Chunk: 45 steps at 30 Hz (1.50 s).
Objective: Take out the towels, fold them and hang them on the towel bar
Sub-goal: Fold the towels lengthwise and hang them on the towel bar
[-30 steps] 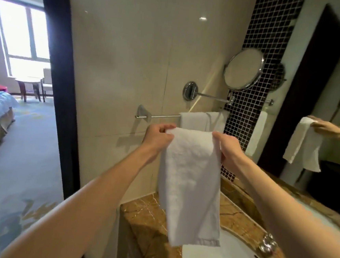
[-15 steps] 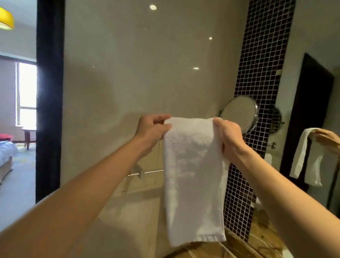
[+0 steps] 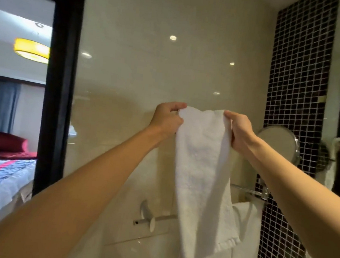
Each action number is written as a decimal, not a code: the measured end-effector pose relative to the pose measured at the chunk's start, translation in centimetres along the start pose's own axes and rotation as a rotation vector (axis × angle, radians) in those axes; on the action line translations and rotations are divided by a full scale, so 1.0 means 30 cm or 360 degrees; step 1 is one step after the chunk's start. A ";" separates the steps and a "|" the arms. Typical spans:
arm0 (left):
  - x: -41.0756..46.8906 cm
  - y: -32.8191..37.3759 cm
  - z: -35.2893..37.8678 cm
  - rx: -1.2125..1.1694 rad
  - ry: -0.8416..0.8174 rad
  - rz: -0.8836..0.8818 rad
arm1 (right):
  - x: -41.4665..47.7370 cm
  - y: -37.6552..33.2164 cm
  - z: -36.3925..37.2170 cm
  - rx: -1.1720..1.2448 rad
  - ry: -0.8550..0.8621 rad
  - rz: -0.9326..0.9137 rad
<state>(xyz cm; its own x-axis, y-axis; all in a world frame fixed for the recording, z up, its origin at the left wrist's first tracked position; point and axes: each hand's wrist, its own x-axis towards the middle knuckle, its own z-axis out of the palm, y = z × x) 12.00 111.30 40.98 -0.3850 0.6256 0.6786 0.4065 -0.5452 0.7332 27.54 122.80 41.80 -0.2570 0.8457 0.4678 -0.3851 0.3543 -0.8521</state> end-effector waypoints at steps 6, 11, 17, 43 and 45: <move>-0.033 -0.142 -0.026 0.0164 -0.0103 -0.0180 | 0.066 0.194 0.010 -0.0109 -0.0052 0.0235; -0.082 -0.285 -0.046 0.0235 -0.0153 -0.0371 | 0.053 0.354 0.015 -0.0224 -0.0078 0.0398; -0.154 -0.425 -0.046 0.0313 -0.0236 -0.0585 | 0.035 0.485 -0.015 -0.0751 -0.0186 0.0657; -0.244 -0.623 0.012 0.1456 -0.0465 -0.0795 | -0.105 0.757 -0.107 -0.1469 -0.0156 0.0581; -0.253 -0.637 0.017 0.1569 -0.0540 -0.0790 | -0.107 0.762 -0.099 -0.1585 -0.0239 0.0498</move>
<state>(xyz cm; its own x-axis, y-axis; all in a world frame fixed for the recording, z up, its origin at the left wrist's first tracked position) 7.59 117.26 21.79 -0.5018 0.8484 0.1686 0.8008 0.3820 0.4613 22.20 129.38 20.11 -0.3523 0.9221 0.1598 0.6016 0.3540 -0.7161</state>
